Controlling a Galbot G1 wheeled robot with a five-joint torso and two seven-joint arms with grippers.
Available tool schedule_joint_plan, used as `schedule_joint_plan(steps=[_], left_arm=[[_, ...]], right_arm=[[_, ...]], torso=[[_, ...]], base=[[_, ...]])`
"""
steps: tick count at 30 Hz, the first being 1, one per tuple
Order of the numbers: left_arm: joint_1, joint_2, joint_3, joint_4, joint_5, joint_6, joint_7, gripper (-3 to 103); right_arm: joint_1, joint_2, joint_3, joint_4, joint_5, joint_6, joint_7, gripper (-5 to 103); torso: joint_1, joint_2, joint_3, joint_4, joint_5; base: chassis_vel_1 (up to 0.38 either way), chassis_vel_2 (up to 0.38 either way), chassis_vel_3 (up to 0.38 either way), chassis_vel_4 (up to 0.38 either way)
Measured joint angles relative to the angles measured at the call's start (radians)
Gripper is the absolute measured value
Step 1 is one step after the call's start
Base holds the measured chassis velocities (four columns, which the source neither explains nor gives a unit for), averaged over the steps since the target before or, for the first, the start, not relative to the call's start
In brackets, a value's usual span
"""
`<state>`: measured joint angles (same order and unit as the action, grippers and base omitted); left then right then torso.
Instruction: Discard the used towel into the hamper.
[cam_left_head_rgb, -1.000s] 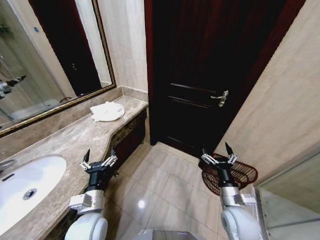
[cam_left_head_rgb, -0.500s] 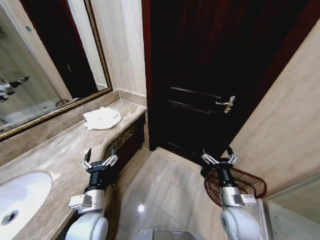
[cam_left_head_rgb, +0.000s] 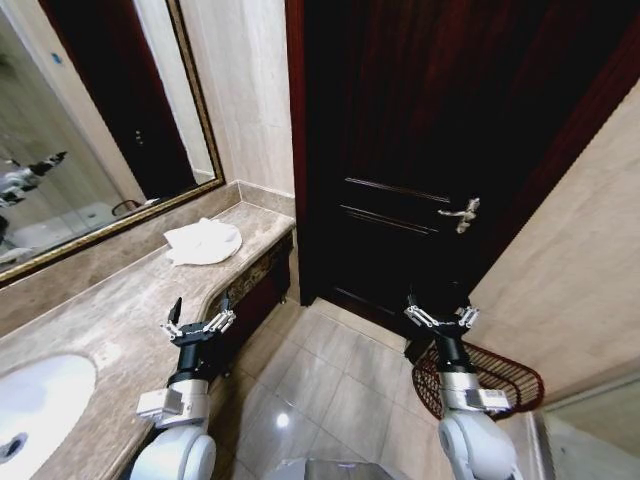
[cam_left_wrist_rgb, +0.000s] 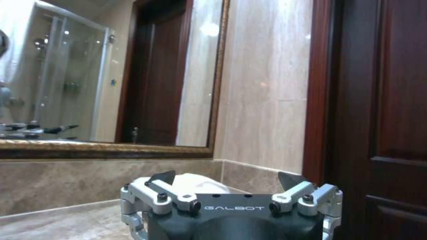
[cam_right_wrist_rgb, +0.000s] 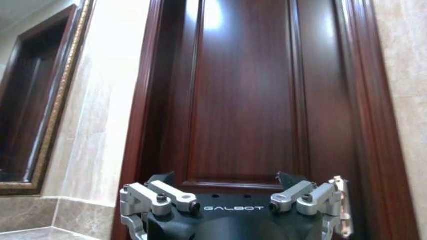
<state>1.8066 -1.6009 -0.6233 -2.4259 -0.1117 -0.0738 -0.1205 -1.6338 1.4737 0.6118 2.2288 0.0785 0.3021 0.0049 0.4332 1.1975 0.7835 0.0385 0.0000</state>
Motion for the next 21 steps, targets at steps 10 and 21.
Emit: schedule_joint_plan(steps=[10, 21], left_arm=[[0.000, 0.000, -0.001, 0.006, 0.001, -0.002, -0.009, 100], [-0.017, -0.008, 0.006, 0.042, 0.037, -0.019, -0.065, 100]], right_arm=[[-0.010, -0.001, -0.005, 0.005, 0.009, -0.028, -0.003, 100], [0.004, -0.011, -0.002, -0.008, 0.029, -0.035, -0.045, 100]], torso=[[0.000, 0.000, 0.000, 0.0000, 0.0000], [0.000, 0.000, 0.000, 0.0000, 0.0000]], base=[[0.064, 0.075, 0.088, 0.074], [0.031, 0.034, 0.024, 0.026]])
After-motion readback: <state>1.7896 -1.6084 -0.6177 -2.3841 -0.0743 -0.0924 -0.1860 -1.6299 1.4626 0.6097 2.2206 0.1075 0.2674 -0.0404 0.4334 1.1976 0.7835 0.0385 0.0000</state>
